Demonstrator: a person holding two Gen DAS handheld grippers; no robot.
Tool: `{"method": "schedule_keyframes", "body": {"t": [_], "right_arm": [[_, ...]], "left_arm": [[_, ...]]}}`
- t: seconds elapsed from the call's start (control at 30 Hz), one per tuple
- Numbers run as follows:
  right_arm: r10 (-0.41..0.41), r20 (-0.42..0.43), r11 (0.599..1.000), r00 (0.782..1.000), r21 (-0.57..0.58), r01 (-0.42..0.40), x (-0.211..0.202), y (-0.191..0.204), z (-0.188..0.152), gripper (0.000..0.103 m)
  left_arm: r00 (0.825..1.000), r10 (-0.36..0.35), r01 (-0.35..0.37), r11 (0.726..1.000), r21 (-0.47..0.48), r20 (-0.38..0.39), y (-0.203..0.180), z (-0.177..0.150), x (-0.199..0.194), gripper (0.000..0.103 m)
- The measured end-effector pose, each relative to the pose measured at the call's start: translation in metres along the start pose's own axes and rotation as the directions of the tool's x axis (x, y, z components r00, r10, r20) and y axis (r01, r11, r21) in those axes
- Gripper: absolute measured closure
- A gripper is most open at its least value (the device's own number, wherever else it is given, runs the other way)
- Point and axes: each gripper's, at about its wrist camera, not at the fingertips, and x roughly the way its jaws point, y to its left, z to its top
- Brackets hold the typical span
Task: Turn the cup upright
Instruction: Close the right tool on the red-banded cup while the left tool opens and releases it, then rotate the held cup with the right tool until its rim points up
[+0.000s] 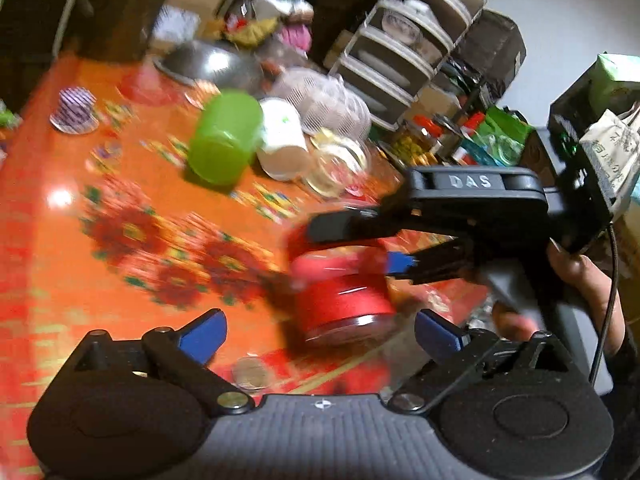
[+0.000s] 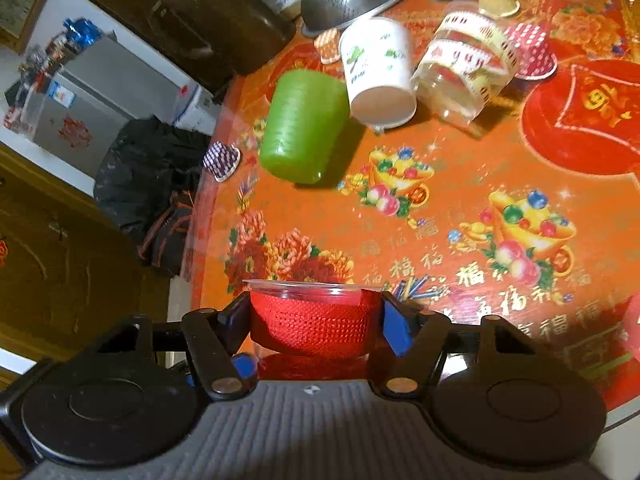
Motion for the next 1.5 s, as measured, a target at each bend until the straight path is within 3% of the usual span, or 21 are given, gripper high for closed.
{"method": "schedule_keyframes", "body": {"t": [0.07,0.13,0.23,0.33,0.43,0.57,0.67,0.8,0.83,0.87,1.0,1.17,1.4,1.5], "right_arm": [[-0.020,0.049,1.000,0.999,-0.023,0.021,-0.008,0.000,-0.002,0.035],[-0.085,0.156,0.992,0.984,-0.082,0.098,-0.019,0.007,-0.009,0.035],[-0.137,0.370,0.957,0.919,-0.190,0.219,-0.037,0.022,-0.029,0.035],[-0.071,0.535,0.939,0.842,-0.249,0.238,-0.051,0.025,-0.056,0.036],[-0.051,0.668,0.909,0.742,-0.277,0.312,-0.055,0.027,-0.078,0.036],[-0.022,0.774,0.875,0.633,-0.291,0.386,-0.051,0.022,-0.101,0.036],[0.042,0.851,0.828,0.523,-0.322,0.458,-0.041,0.022,-0.123,0.035],[0.091,0.913,0.754,0.399,-0.324,0.571,-0.022,0.023,-0.143,0.035],[0.097,0.924,0.751,0.369,-0.311,0.582,-0.019,0.023,-0.147,0.035],[0.105,0.929,0.760,0.354,-0.305,0.573,-0.017,0.021,-0.150,0.035],[0.138,0.933,0.772,0.332,-0.311,0.554,-0.001,0.014,-0.155,0.035],[0.158,0.933,0.769,0.323,-0.322,0.553,0.010,0.015,-0.155,0.035],[0.120,0.911,0.782,0.394,-0.331,0.528,0.021,0.012,-0.154,0.036],[0.114,0.906,0.782,0.407,-0.334,0.526,0.023,0.011,-0.157,0.036]], "left_arm": [[0.999,0.013,-0.013,1.000,-0.009,0.036,0.007,0.001,-0.013,0.000],[0.997,-0.026,0.029,0.999,-0.041,0.067,0.016,0.004,-0.024,0.000],[0.991,-0.063,0.071,0.995,-0.070,0.116,0.023,0.008,-0.036,0.000],[0.988,-0.061,0.069,0.996,-0.052,0.142,0.021,0.011,-0.041,0.000],[0.982,-0.080,0.087,0.996,-0.033,0.170,0.016,0.013,-0.044,0.000],[0.981,-0.082,0.087,0.996,-0.020,0.174,0.013,0.012,-0.046,0.000],[0.982,-0.086,0.094,0.995,-0.042,0.169,0.016,0.010,-0.043,0.000],[0.981,-0.086,0.097,0.994,-0.056,0.173,0.020,0.006,-0.044,0.000],[0.980,-0.086,0.098,0.994,-0.058,0.180,0.021,0.005,-0.045,0.000],[0.979,-0.087,0.100,0.993,-0.059,0.186,0.022,0.004,-0.045,0.000],[0.977,-0.090,0.106,0.992,-0.073,0.194,0.028,0.001,-0.046,0.000],[0.977,-0.086,0.106,0.990,-0.097,0.193,0.035,-0.002,-0.044,0.000],[0.977,-0.086,0.110,0.987,-0.119,0.194,0.044,-0.006,-0.042,0.000],[0.975,-0.086,0.113,0.986,-0.125,0.203,0.047,-0.006,-0.043,0.000]]}}
